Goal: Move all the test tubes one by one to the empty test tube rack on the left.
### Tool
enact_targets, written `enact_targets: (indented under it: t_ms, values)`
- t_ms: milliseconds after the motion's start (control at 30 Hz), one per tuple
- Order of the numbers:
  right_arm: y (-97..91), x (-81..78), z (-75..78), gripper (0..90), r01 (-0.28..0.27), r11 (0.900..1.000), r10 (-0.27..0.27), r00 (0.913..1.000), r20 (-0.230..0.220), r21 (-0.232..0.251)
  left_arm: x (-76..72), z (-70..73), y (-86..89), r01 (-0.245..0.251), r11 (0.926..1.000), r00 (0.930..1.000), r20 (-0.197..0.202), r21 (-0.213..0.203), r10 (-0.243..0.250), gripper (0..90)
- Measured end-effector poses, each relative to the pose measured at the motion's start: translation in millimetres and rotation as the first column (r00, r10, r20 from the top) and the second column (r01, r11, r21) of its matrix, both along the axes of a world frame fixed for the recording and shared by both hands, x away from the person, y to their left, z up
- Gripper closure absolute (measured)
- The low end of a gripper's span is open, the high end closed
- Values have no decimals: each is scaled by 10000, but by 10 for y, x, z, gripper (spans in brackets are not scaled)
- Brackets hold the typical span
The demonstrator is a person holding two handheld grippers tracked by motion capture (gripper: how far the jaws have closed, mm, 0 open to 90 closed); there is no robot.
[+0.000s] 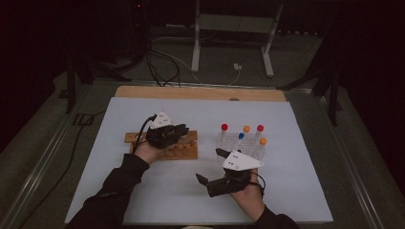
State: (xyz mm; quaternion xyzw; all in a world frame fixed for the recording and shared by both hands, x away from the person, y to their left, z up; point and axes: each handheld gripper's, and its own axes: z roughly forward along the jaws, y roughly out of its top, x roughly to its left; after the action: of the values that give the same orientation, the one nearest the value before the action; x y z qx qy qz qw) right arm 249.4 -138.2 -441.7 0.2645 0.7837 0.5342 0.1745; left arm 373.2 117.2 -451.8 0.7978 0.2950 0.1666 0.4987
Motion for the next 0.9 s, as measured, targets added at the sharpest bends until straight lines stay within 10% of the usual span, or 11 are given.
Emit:
enact_targets:
  t_ms: [167,433,900]
  values:
    - [-1,11,-12,0,-31,10000,30,9999,-125,-70,3,-9,11,5,10000,10000,-54,-83,-6,771]
    - [-33,-28,51,0,-565,9979,530,9932,1034,310,24,6,8,121,9999,9995,-307,-77,-123,751]
    - [-307,28,203,82,848,9964,-845,9910,1034,20,-402,317,229,602,9925,9971,518,-1059,-550,220]
